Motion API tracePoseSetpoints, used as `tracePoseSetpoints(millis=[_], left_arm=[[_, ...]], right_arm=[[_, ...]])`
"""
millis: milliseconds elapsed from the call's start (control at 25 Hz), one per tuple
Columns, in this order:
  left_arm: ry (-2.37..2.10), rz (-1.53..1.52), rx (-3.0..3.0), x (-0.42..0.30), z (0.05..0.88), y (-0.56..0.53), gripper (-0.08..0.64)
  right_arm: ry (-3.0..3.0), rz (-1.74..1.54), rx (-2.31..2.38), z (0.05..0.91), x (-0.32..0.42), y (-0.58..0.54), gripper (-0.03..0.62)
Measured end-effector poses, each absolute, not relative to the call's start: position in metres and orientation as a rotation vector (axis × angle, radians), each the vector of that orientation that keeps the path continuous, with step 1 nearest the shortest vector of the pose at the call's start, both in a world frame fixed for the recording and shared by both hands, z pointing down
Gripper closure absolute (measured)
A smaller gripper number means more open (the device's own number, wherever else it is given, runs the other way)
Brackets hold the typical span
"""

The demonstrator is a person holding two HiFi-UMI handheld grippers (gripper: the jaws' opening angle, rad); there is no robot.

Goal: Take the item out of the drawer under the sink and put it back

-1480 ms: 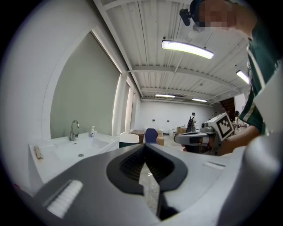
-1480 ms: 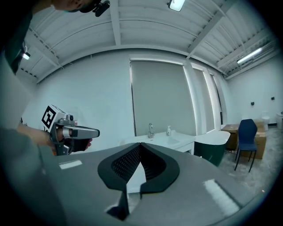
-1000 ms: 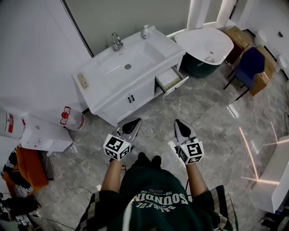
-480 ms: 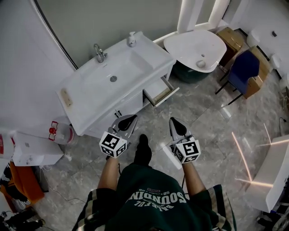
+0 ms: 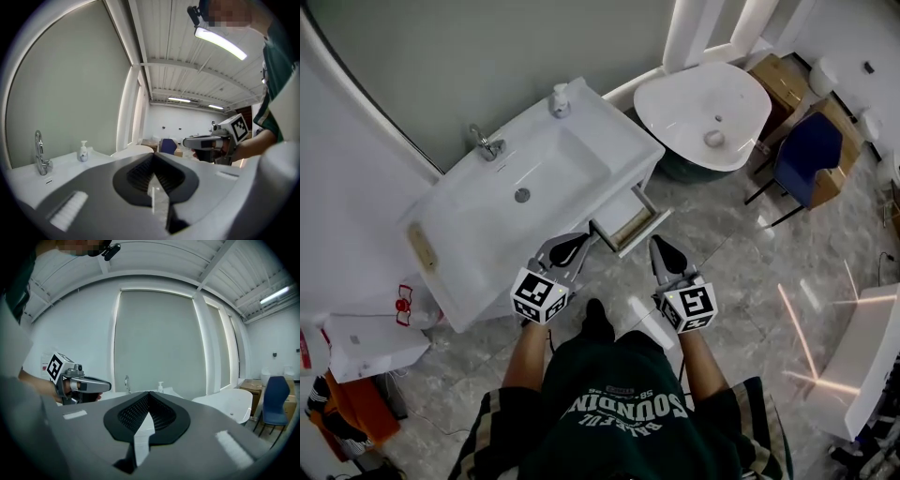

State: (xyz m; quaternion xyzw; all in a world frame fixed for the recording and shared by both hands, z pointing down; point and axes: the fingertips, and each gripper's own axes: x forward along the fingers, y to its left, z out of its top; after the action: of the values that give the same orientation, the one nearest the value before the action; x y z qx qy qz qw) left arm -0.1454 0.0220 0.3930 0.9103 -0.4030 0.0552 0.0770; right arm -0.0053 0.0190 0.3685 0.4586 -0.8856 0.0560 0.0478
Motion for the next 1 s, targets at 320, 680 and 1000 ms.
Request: tracePoseSetpoints(millis=[320, 680, 1000], left_arm=[[-1.134, 0.198, 2.728, -0.115, 0.405, -0.039, 0.509], [-1.169, 0.231, 2.698, -0.084, 0.404, -0.079, 0.509], [-1.095, 0.364, 2.688, -0.064, 0.441, -0.103, 0.509]], right_arm=[[-2.670, 0.188, 1.421, 0.375, 0.015, -0.036, 0.591], [-2.695, 0.242, 1.348, 0.384, 0.039, -0.080, 0.591], [-2.686, 0.272, 1.284, 0.411, 0.046, -0.105, 0.591]])
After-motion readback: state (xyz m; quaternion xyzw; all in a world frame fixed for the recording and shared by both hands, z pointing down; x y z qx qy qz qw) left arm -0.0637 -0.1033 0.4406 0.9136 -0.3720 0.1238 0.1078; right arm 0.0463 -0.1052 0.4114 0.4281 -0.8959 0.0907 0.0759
